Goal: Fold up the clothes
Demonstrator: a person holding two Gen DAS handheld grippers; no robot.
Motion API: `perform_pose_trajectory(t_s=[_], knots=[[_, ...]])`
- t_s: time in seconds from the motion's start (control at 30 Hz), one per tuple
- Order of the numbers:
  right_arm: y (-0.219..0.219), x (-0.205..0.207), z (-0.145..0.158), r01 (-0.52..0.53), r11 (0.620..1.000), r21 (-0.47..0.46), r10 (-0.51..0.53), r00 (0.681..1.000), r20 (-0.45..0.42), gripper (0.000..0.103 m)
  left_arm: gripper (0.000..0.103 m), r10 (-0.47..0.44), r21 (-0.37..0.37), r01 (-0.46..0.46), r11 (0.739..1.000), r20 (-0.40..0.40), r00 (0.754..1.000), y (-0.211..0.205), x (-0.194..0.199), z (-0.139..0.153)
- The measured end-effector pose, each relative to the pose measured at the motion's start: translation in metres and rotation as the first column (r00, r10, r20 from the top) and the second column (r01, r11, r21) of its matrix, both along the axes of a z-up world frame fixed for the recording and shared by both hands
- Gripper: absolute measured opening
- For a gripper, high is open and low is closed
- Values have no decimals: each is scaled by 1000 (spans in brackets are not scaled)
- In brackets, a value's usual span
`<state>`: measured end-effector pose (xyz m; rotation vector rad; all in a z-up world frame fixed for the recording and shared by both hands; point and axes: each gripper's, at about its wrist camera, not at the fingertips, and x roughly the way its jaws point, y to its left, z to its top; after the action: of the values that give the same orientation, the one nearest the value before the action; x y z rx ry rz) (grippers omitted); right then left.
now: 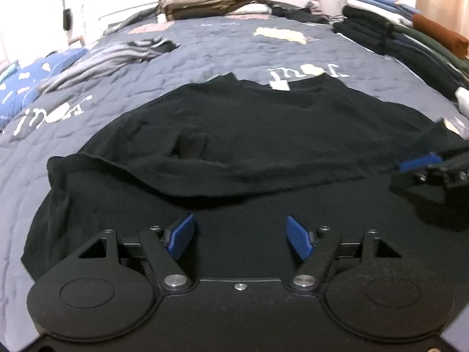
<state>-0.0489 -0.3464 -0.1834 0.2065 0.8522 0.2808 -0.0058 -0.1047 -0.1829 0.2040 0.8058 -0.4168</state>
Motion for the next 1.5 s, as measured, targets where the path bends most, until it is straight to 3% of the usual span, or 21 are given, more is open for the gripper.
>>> perform_pose_trajectory(t_s=[0.1,0.37,0.47,0.53,0.67,0.77,0.83,0.97,1.13,1.3,1.37,1.5], knots=[[-4,6,0,24,1000,11,-24,999,28,42,69,14,11,-14,1000,23,1000,-2,12,-2],[-31,21,7,180,982,59,-187,970,155,42,69,134,-76,-124,989,148,980,4,26,5],[-40,22,12,179,980,84,-189,975,120,42,69,189,-104,-173,979,162,969,13,30,13],[-42,19,19,134,988,83,-141,985,95,42,69,164,-112,-149,982,143,976,18,28,22],[-32,11,29,-31,995,96,29,999,24,42,69,-15,-78,19,997,53,998,12,12,33],[-12,8,24,-142,984,105,148,988,-52,42,69,-150,-23,150,988,-19,988,-8,-2,26],[2,7,17,-192,977,87,199,976,-83,42,69,-189,45,191,981,-44,981,-23,-5,13],[9,16,-3,-112,992,52,118,985,-128,41,69,-114,108,118,987,-42,993,-43,7,-7],[2,21,-4,7,998,58,-6,1000,-11,41,69,-32,68,29,997,46,998,-51,23,-10],[-14,21,1,158,983,89,-168,978,123,42,69,89,-39,-84,996,161,983,-37,34,3],[-23,19,5,200,975,95,-214,962,171,42,69,120,-79,-109,991,161,980,-28,38,9],[-37,19,13,228,964,136,-251,951,181,42,69,143,-92,-130,987,151,978,-18,40,16]])
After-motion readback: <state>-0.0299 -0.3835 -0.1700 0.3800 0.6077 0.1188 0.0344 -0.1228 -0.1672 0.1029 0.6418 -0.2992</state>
